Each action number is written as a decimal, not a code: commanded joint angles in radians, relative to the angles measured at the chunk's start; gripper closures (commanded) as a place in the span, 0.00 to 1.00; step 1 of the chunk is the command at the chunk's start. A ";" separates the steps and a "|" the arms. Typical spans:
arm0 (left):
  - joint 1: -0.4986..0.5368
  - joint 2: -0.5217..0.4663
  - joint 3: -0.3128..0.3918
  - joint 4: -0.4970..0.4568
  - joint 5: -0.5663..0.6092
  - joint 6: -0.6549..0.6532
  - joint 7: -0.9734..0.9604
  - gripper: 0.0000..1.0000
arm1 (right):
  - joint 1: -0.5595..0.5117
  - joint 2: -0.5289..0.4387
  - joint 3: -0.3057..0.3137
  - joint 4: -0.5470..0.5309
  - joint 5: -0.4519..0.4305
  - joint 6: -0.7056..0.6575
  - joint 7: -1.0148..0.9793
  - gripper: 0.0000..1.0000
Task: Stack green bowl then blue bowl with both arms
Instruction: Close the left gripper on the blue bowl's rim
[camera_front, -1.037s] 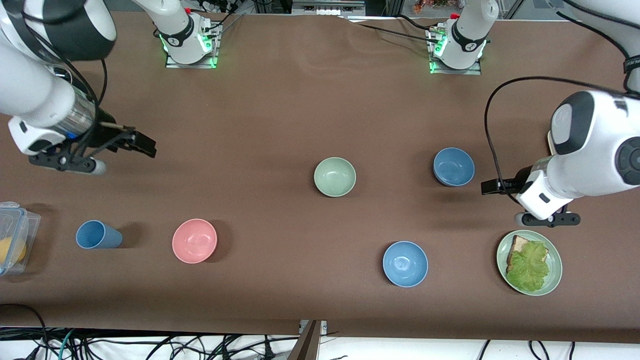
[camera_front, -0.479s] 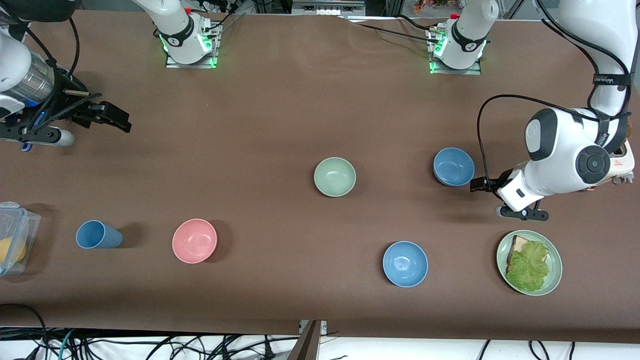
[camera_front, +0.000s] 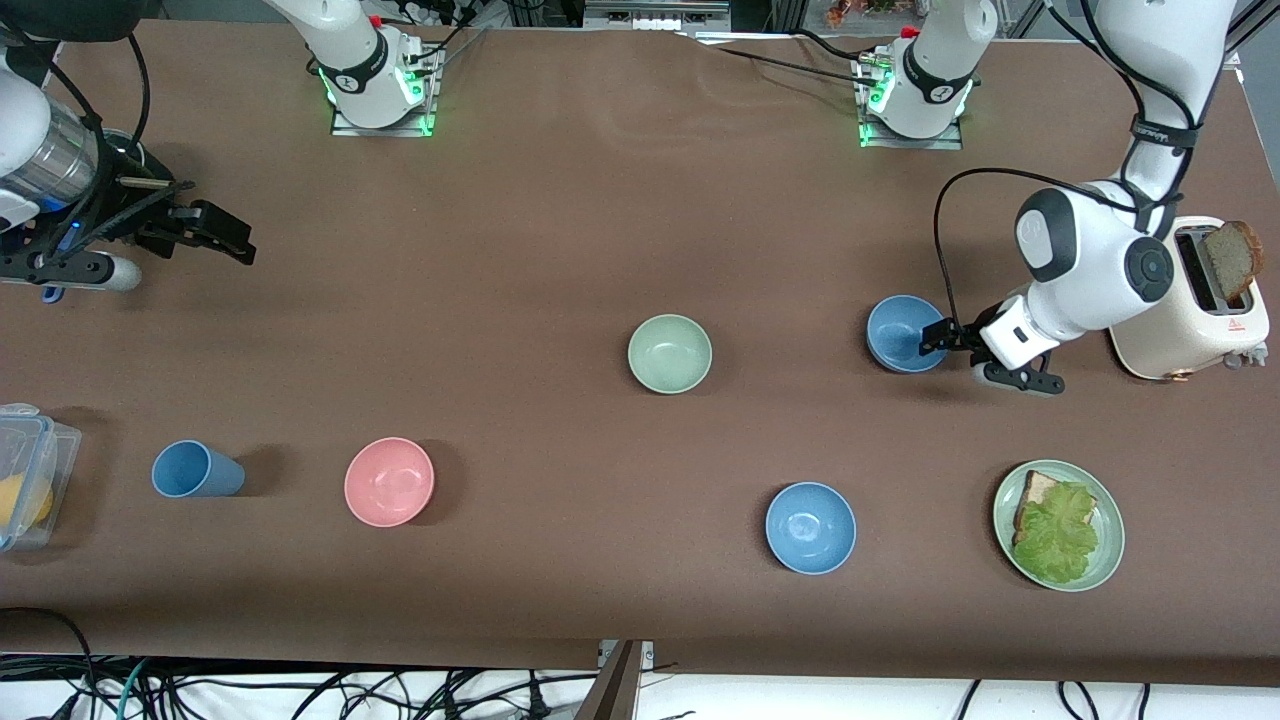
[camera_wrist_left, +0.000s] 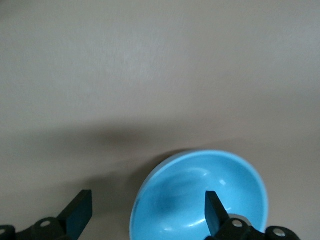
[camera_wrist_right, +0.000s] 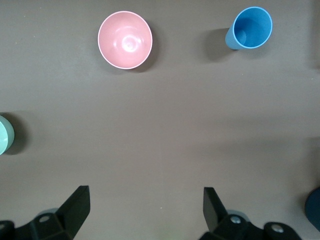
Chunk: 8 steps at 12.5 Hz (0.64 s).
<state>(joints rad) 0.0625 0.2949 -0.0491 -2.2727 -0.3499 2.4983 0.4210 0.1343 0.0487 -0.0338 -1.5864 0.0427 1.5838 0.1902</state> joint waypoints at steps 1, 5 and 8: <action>0.025 -0.042 0.002 -0.077 -0.058 0.054 0.109 0.02 | -0.002 0.002 -0.012 0.060 -0.010 -0.011 -0.020 0.00; 0.023 -0.036 0.002 -0.116 -0.130 0.103 0.168 0.50 | 0.008 0.042 -0.018 0.072 -0.012 -0.010 -0.008 0.00; 0.022 -0.030 0.002 -0.116 -0.150 0.103 0.168 1.00 | 0.007 0.042 -0.020 0.074 -0.012 -0.011 -0.012 0.00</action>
<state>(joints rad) 0.0809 0.2914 -0.0425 -2.3635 -0.4610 2.5908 0.5514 0.1385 0.0841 -0.0518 -1.5387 0.0393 1.5852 0.1897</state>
